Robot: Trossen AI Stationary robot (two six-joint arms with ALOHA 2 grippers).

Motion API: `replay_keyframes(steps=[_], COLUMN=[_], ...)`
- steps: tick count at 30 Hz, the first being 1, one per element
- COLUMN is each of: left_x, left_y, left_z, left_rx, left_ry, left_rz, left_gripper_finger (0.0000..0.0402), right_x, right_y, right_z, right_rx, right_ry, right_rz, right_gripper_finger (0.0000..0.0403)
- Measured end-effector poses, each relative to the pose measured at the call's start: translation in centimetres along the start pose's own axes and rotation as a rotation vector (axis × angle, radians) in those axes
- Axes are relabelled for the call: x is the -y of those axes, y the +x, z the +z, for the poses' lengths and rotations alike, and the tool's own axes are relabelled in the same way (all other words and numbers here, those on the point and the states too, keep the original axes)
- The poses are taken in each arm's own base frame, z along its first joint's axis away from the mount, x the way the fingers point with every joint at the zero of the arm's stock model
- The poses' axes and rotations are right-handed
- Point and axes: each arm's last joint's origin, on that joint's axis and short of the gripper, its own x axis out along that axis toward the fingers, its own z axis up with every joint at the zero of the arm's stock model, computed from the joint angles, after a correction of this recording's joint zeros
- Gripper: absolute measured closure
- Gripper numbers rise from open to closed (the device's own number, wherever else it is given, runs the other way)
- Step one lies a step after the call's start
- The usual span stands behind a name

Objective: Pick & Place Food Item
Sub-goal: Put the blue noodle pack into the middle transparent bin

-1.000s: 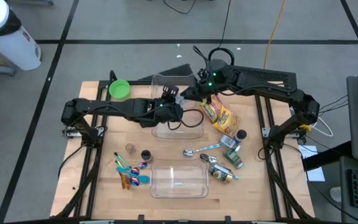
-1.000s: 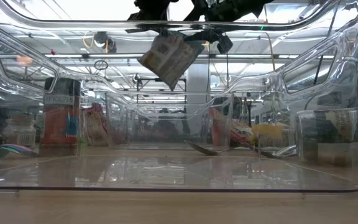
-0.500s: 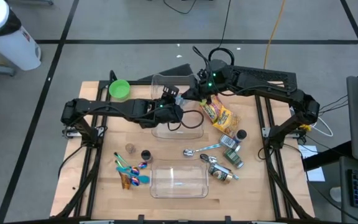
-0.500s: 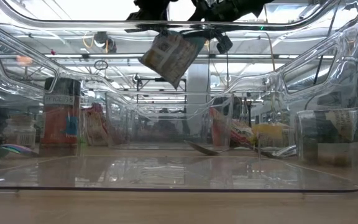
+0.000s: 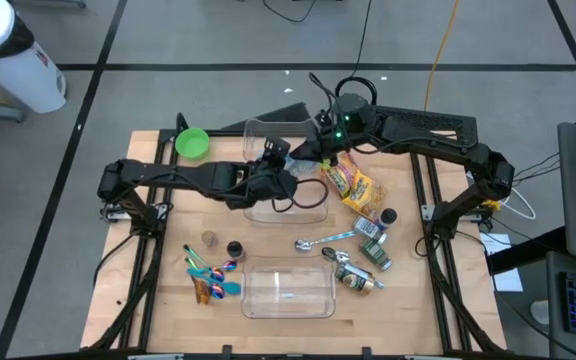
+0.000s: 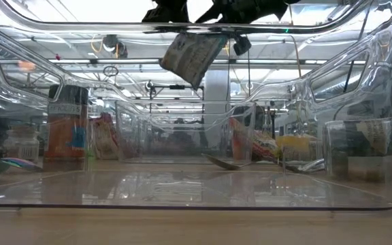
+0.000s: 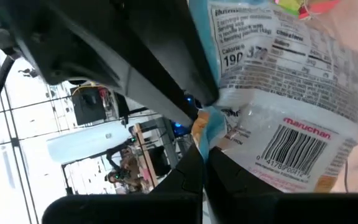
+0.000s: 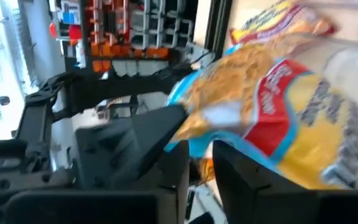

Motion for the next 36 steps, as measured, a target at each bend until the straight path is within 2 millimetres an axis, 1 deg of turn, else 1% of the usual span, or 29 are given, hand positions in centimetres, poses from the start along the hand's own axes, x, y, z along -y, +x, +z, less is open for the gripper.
replay_keyframes(steps=[3,6,9,11,14,16,19,23,26,32,36], left_x=[0.2,0.4,0.6,0.7,0.6,0.4,0.2,-0.1,-0.2,-0.4,-0.6], left_y=[0.1,0.4,0.7,0.8,0.6,0.4,0.2,0.5,0.8,1.4,1.9], left_z=[-0.2,-0.6,-1.1,-1.6,-2.1,-2.3,-2.6,-3.0,-3.2,-3.6,-4.0], left_rx=[-0.014,-0.01,-0.011,0.015,0.103,0.163,0.224,0.242,0.255,0.268,0.266], left_ry=[0.013,-0.025,-0.129,-0.204,-0.339,-0.423,-0.508,-0.601,-0.655,-0.771,-0.84], left_rz=[-0.015,-0.059,-0.119,-0.192,-0.333,-0.418,-0.51,-0.577,-0.639,-0.729,-0.784], left_gripper_finger=[0.0401,0.0401,0.0401,0.0401,0.0401,0.0401,0.0401,0.0401,0.0401,0.0401,0.0401], right_x=[-0.7,-1.2,-1.3,-1.5,-1.4,-1.4,-1.4,-1.3,-1.1,0.1,0.6], right_y=[-0.2,-0.4,-0.8,-1.0,-1.3,-1.4,-1.7,-1.7,-1.4,-1.3,-1.0], right_z=[0.0,0.1,0.2,0.2,0.5,0.6,0.8,0.4,-0.1,-0.6,-1.0], right_rx=[0.0,-0.017,-0.036,-0.043,-0.03,-0.02,-0.056,-0.127,-0.152,-0.206,-0.186], right_ry=[-0.03,-0.047,-0.089,-0.168,-0.29,-0.377,-0.529,-0.667,-0.762,-0.887,-0.968], right_rz=[0.06,0.109,0.121,0.135,0.139,0.14,0.171,0.207,0.201,0.127,0.038], right_gripper_finger=[0.0302,0.0274,0.0249,0.0236,0.0223,0.0219,0.0218,0.0224,0.0229,0.0234,0.0234])
